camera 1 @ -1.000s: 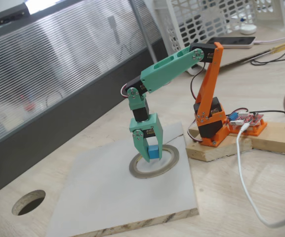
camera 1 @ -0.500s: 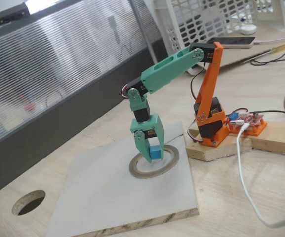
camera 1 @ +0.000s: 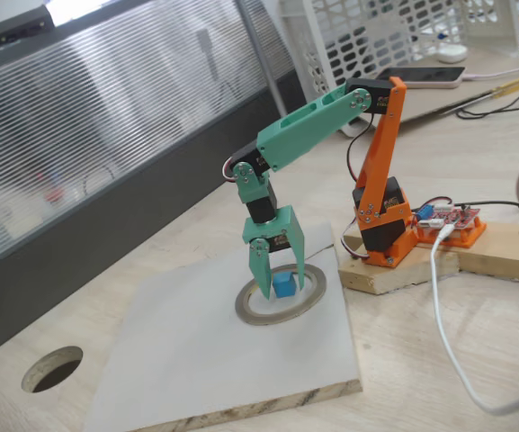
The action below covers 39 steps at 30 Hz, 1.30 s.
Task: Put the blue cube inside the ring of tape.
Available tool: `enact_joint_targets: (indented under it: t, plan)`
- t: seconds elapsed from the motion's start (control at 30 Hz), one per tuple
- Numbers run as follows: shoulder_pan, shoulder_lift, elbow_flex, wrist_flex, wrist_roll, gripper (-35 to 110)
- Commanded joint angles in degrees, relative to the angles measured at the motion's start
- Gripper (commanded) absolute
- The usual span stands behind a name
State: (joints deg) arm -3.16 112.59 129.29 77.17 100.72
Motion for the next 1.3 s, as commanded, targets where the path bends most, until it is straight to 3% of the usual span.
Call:
enact_joint_targets:
  t: [0.0,0.4,0.83,1.27]
  plan:
    - [-0.44,1.05,-1.05,1.93,0.44,40]
    - [-0.44,1.85,-2.64,2.64,0.44,40]
    - [-0.53,1.23,-25.14,27.51,0.44,40]
    - [-0.44,1.05,-25.05,28.21,0.0,40]
